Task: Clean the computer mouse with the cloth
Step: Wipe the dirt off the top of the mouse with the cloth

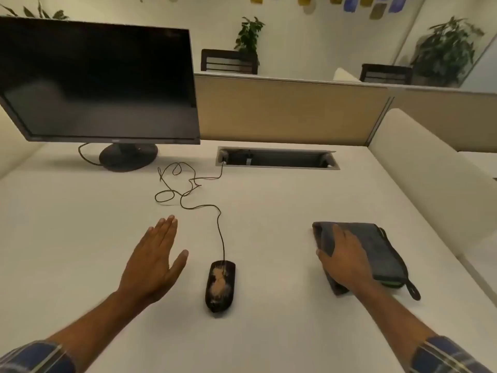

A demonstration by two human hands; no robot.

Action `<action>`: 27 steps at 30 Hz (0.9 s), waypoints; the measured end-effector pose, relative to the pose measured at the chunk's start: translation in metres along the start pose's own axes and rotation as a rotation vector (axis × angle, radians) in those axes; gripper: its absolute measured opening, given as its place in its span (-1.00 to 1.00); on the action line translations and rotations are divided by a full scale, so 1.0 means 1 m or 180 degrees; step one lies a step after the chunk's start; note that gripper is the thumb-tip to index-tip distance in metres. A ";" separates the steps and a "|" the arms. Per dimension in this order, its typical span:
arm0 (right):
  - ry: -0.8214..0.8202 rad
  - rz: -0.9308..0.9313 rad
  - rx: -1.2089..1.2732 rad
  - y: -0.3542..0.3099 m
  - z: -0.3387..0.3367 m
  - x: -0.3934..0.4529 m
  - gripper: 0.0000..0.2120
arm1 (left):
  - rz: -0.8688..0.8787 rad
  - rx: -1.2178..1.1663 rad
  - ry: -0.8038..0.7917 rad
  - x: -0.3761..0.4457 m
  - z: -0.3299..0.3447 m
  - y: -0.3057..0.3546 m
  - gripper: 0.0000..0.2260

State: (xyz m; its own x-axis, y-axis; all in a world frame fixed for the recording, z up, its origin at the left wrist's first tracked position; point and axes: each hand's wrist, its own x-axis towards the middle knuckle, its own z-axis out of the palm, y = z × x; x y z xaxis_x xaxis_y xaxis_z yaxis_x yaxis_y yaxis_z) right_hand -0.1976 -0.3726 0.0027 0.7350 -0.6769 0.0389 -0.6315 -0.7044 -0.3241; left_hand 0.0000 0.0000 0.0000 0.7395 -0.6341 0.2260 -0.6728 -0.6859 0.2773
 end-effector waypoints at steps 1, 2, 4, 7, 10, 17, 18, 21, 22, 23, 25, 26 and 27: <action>-0.0084 0.0125 -0.0069 0.004 0.003 -0.002 -0.26 | -0.0068 -0.0074 -0.0038 -0.006 0.005 0.001 -0.32; -0.0126 0.0239 -0.0097 0.006 0.005 -0.004 -0.27 | -0.0083 -0.0117 -0.0054 -0.010 0.009 0.001 -0.33; -0.0255 0.0443 -0.0161 0.013 0.011 -0.011 -0.25 | -0.0204 -0.0157 -0.0162 -0.026 0.023 0.002 -0.34; -0.0223 0.0428 -0.0367 0.012 0.018 -0.015 -0.29 | -0.0334 -0.0258 -0.0241 -0.044 0.036 0.002 -0.34; -0.0330 0.0315 -0.0725 0.004 0.014 -0.009 -0.49 | -0.0469 -0.0350 -0.0293 -0.055 0.040 0.006 -0.34; -0.0550 0.0165 -0.0413 -0.022 0.013 -0.023 -0.63 | -0.0562 -0.0534 -0.0363 -0.079 0.047 0.022 -0.35; -0.0567 0.0058 -0.0242 -0.031 0.015 -0.031 -0.59 | -0.0562 -0.0543 -0.0360 -0.082 0.049 0.024 -0.33; -0.0729 -0.0261 0.0168 -0.064 0.024 -0.062 -0.45 | -0.0584 -0.0527 -0.0416 -0.088 0.056 0.031 -0.27; -0.0805 -0.0364 0.0217 -0.074 0.028 -0.072 -0.40 | -0.0583 -0.0513 -0.0427 -0.090 0.058 0.032 -0.24; -0.0877 -0.0447 0.0219 -0.083 0.032 -0.082 -0.35 | -0.0574 -0.0504 -0.0429 -0.091 0.060 0.033 -0.21; -0.1023 -0.0563 0.0117 -0.095 0.039 -0.095 -0.28 | -0.0559 -0.0502 -0.0425 -0.094 0.062 0.037 -0.15; -0.1118 -0.0597 0.0045 -0.099 0.043 -0.099 -0.26 | -0.0563 -0.0516 -0.0403 -0.095 0.064 0.040 -0.12; -0.1202 -0.0604 -0.0021 -0.101 0.046 -0.101 -0.25 | -0.0575 -0.0537 -0.0371 -0.095 0.065 0.043 -0.10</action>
State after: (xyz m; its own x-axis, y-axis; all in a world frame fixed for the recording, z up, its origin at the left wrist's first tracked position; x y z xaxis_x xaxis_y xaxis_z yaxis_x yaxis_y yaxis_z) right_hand -0.1970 -0.2237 -0.0119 0.8764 -0.4102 -0.2521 -0.4770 -0.8111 -0.3384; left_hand -0.1002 0.0074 -0.0701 0.8332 -0.5505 0.0524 -0.5101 -0.7286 0.4572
